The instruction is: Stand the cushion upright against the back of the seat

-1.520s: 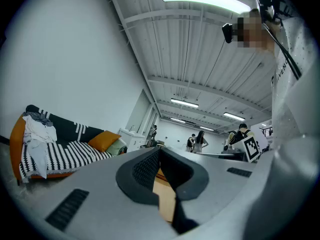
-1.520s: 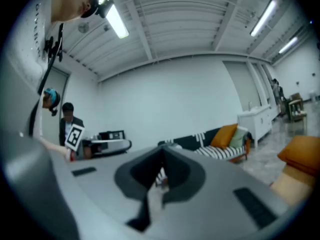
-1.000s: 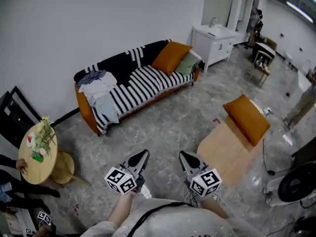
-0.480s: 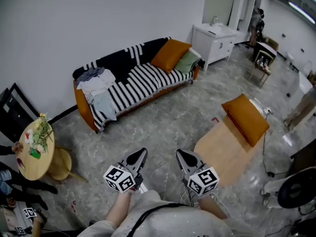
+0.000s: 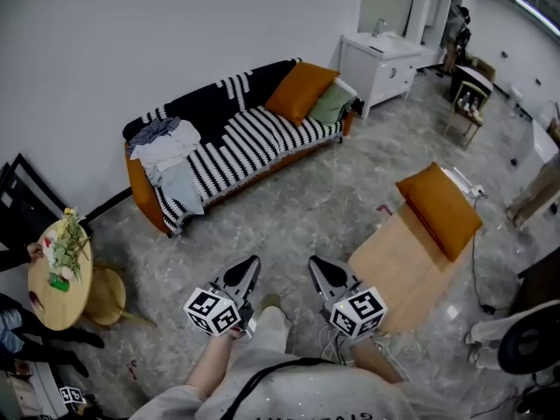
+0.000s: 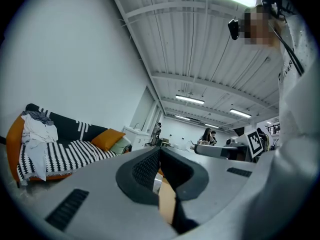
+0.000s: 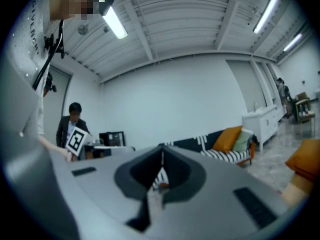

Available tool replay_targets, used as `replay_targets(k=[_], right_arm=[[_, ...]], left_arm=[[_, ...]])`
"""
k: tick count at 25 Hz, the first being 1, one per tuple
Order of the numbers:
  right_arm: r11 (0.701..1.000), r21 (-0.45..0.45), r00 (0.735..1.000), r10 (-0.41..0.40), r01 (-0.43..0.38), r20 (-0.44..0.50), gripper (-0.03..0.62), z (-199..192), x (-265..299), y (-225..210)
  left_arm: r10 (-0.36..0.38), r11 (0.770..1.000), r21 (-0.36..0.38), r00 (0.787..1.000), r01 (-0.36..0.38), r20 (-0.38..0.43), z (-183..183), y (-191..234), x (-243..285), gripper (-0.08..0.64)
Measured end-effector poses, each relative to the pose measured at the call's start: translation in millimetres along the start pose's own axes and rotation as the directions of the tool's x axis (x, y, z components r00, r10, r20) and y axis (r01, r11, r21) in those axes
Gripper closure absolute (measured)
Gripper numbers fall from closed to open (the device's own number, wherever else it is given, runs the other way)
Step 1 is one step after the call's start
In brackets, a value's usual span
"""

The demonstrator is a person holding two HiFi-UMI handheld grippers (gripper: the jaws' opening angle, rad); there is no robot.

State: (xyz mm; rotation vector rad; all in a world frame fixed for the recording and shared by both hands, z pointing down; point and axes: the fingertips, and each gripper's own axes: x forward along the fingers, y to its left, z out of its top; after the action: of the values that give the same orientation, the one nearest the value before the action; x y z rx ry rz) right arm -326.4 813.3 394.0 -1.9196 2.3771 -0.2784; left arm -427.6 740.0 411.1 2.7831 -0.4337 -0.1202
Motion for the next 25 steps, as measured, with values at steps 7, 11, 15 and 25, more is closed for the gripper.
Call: replay_targets(k=[7,11,15,25], right_arm=[[0.999,0.015,0.999,-0.034,0.034,-0.007,0.575,14,79,-61],[0.998,0.024,0.998,-0.063,0.063,-0.024,0.575,18,131,-97],[0.995,0.038,0.996,-0.090,0.091,-0.015,0.575,26,178,-129],[0.987,0.075,0.989,-0.137,0.142,-0.058,0.575,16,228,-173]], left_arm=[[-0.027,1.000,-0.006,1.000,0.027,-0.011,22,76,76,0.535],[-0.045,0.999,-0.009,0.999,0.044,-0.021,37,129,118,0.535],[-0.069,0.998,-0.007,0.997,0.069,-0.015,54,172,158,0.535],[-0.087,0.994,-0.071,0.996,0.084,-0.030,43,225,199,0.535]])
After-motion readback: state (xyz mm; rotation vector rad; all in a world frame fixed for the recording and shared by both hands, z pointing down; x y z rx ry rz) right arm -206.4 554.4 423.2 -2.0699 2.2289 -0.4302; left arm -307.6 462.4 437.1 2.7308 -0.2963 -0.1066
